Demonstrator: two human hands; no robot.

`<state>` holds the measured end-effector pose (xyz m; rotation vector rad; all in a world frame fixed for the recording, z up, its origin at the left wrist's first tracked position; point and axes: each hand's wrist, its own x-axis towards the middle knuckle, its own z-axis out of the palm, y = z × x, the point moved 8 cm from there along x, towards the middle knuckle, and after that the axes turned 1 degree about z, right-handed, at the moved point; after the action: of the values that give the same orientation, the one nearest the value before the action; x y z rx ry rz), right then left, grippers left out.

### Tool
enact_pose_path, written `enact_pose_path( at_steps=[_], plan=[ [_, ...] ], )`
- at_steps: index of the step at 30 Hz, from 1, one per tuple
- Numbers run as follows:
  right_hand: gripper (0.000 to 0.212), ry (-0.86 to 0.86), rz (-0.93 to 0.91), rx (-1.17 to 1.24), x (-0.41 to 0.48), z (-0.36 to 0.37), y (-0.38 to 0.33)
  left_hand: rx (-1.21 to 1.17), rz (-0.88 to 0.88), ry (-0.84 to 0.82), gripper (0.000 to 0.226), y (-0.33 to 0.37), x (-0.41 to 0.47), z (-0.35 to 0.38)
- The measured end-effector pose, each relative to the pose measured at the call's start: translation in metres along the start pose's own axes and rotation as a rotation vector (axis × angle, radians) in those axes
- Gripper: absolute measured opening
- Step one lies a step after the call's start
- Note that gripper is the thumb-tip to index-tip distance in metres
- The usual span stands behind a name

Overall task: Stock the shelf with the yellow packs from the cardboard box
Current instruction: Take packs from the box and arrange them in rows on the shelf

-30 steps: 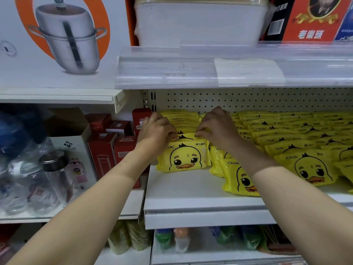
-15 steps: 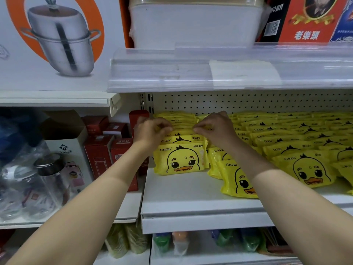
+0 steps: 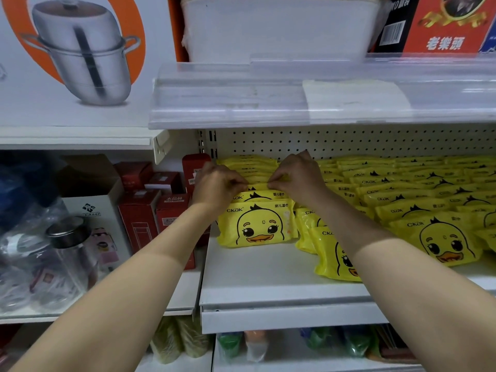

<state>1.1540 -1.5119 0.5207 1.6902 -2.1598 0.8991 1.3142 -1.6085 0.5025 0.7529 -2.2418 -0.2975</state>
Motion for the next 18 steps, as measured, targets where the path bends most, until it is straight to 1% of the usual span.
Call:
enact_pose_path(
  at_steps=[4, 6, 10, 12, 15, 18],
  plan=[
    [0.018, -0.07, -0.077, -0.096, -0.001, 0.007, -0.004, 0.153, 0.05, -0.084, 0.018, 0.005, 0.002, 0.004],
    [0.019, -0.079, -0.089, -0.092, -0.001, 0.008, -0.003, 0.173, 0.052, -0.089, 0.021, 0.002, 0.003, 0.002],
    [0.015, 0.054, -0.008, 0.07, 0.005, -0.006, 0.006, -0.012, -0.023, 0.021, 0.023, -0.02, 0.01, -0.008],
    [0.019, 0.058, 0.009, 0.066, 0.009, -0.006, 0.005, -0.056, -0.022, 0.036, 0.028, -0.025, 0.013, -0.008],
    [0.021, 0.008, -0.004, -0.001, 0.014, 0.004, 0.0, -0.045, -0.042, 0.027, 0.009, -0.022, 0.016, -0.004],
    [0.018, -0.002, -0.015, -0.011, 0.016, 0.007, -0.005, -0.005, -0.038, 0.016, 0.005, -0.022, 0.018, -0.002]
  ],
)
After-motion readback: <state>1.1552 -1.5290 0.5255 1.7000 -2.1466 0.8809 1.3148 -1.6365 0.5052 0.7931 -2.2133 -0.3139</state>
